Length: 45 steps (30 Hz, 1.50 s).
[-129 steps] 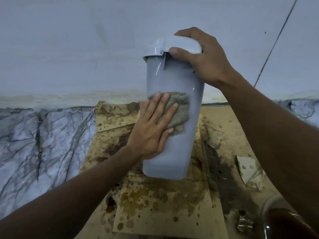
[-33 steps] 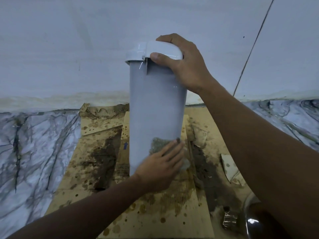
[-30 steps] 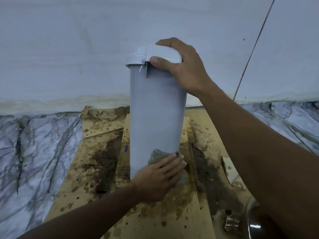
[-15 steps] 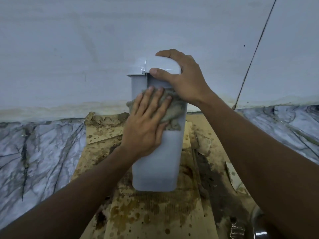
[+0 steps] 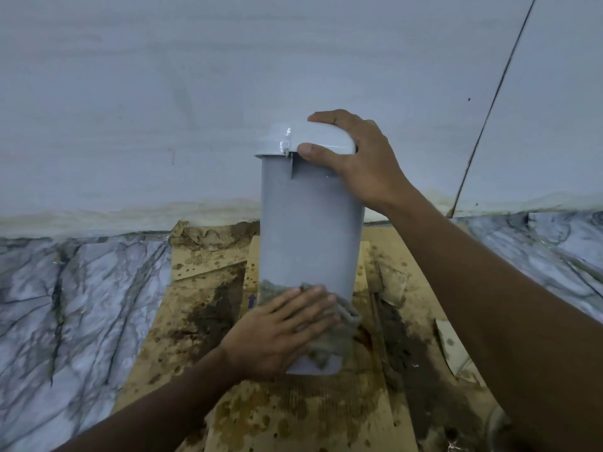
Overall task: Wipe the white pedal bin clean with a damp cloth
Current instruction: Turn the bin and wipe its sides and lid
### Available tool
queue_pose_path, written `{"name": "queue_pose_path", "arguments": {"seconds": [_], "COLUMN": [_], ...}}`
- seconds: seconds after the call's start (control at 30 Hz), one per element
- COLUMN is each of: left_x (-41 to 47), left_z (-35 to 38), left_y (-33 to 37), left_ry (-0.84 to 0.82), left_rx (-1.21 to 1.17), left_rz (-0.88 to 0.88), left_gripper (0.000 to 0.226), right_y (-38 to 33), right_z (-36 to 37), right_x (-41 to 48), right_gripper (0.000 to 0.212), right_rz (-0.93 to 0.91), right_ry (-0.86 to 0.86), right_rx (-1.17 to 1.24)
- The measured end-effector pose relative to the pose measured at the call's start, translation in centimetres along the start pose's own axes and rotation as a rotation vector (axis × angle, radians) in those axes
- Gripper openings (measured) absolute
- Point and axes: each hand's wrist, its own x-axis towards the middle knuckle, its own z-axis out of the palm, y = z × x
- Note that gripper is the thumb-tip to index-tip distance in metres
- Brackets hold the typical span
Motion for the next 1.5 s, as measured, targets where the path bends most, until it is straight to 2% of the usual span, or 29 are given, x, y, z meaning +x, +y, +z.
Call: {"name": "queue_pose_path", "arguments": {"seconds": [0.13,0.3,0.53,0.63,0.83,0.9,1.17,1.27,1.37,1.5], "left_x": [4.7,9.5,12.1,12.2,5.1,2.8,5.6,8.3,10.6,11.7], "left_z": [-2.9,-4.7,-5.0,-5.2,-2.4,-1.6,-2.0,-3.2,-5.3,-8.6], "left_y": [-4.4,-5.6,-4.8,-4.4,-1.2,-1.0,-0.2,-1.8,-3.9,-6.7], "left_ry": [0.206,0.329,0.432,0.366,0.134,0.151,0.485,0.634,0.817,0.987], "left_rx": [-0.094,-0.102,-0.094,-0.141,-0.039,-0.046,-0.487,-0.737,-0.937,-1.023], "left_rz": [-0.331,-0.652,-0.802,-0.777,-0.350,-0.348,-0.898,-1.112,-1.292,-1.434], "left_gripper": [0.061,0.057,0.057,0.058,0.062,0.060,0.062,0.063,0.054,0.041], "right_y": [0.0,-0.7,-0.8,-0.7,-0.4,-0.4,-0.3,0.0,0.1,-0.1], "right_z": [0.1,0.8,0.8,0.5,-0.2,0.0,0.2,0.0,-0.3,-0.4], "right_x": [0.0,-0.3,-0.2,-0.2,-0.7,-0.9,-0.2,0.2,0.1,-0.9], "right_gripper": [0.062,0.060,0.061,0.060,0.056,0.055,0.050,0.050,0.050,0.055], "right_rz": [-0.005,-0.040,-0.047,-0.038,-0.018,-0.034,-0.017,-0.010,-0.011,-0.038], "right_ry": [0.011,0.019,0.009,0.009,-0.016,-0.014,0.013,0.028,0.022,0.004], "right_rx": [-0.005,-0.040,-0.053,-0.037,-0.030,-0.037,-0.027,0.001,-0.005,-0.024]}}
